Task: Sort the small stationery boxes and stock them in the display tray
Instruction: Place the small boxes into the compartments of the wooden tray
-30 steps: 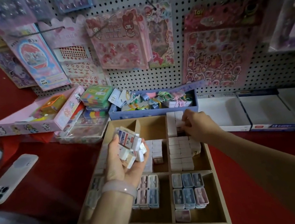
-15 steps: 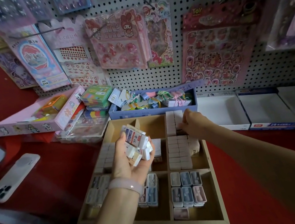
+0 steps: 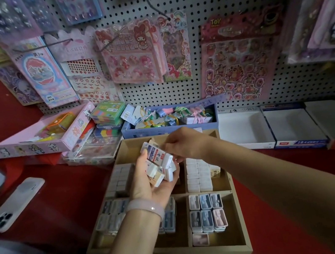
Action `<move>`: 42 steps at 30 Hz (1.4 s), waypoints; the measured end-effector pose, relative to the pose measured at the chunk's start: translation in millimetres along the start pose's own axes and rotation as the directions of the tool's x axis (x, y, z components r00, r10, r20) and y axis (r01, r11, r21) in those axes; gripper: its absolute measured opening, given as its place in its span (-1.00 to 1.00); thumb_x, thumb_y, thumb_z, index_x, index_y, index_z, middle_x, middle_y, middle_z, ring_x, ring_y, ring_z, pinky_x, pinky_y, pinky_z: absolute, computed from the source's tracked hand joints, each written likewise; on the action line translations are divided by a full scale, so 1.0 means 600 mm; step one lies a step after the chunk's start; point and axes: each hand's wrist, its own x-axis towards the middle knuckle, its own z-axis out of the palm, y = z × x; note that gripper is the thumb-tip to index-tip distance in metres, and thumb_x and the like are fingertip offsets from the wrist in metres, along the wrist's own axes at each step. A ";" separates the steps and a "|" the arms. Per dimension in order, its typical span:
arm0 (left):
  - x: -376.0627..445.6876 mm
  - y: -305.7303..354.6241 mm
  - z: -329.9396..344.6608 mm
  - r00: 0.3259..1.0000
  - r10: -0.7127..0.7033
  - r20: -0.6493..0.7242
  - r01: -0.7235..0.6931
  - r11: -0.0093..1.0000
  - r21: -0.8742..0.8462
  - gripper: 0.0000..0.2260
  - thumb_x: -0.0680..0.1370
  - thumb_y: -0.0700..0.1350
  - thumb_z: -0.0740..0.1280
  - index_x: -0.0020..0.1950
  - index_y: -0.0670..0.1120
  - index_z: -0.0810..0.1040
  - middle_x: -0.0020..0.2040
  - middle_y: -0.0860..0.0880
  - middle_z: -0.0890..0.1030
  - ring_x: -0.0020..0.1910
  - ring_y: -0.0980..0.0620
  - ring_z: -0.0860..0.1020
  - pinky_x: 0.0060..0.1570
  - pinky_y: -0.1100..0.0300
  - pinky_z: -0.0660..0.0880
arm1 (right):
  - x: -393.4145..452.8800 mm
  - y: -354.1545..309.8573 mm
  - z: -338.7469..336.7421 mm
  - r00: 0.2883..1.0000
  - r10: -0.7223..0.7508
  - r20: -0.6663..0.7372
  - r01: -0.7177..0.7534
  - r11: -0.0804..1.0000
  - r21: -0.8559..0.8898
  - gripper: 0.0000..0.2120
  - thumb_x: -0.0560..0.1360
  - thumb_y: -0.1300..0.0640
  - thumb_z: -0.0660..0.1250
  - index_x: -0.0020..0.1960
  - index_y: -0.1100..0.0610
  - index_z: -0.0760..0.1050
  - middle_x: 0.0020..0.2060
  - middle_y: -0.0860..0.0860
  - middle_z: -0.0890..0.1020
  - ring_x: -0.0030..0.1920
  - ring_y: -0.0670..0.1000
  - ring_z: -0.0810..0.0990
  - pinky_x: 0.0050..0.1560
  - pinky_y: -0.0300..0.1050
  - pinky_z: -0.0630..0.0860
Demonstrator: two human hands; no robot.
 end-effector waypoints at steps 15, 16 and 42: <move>0.012 0.002 -0.001 0.994 0.024 -0.104 -0.037 0.991 -0.130 -0.86 0.51 -0.05 0.37 -0.18 -0.10 0.59 -0.34 -0.06 0.62 -0.22 -0.01 0.55 -0.33 0.13 0.59 | -0.039 0.057 -0.132 0.989 -0.138 -0.049 0.097 0.869 -0.485 -0.82 0.55 0.08 0.28 -0.16 0.17 0.50 -0.33 -0.04 0.51 -0.38 -0.13 0.42 -0.40 -0.41 0.35; 0.012 0.000 0.000 0.993 0.025 -0.112 -0.040 0.991 -0.130 -0.87 0.50 -0.06 0.38 -0.16 -0.10 0.59 -0.35 -0.06 0.63 -0.20 -0.02 0.55 -0.33 0.13 0.59 | -0.050 0.067 -0.141 0.991 -0.132 0.001 0.110 0.824 -0.555 -0.82 0.53 0.06 0.30 -0.14 0.16 0.52 -0.34 -0.06 0.50 -0.38 -0.16 0.40 -0.40 -0.40 0.32; -0.025 -0.009 0.012 0.995 0.011 -0.099 -0.023 0.992 -0.124 -0.86 0.48 -0.05 0.39 -0.12 -0.12 0.57 -0.21 -0.07 0.56 -0.21 0.00 0.54 -0.29 0.13 0.56 | -0.094 0.184 -0.020 0.948 -0.062 -0.313 -0.102 0.869 -0.484 -0.57 0.44 0.07 0.42 0.19 0.14 0.31 0.13 0.09 0.51 0.12 0.10 0.46 0.04 -0.07 0.42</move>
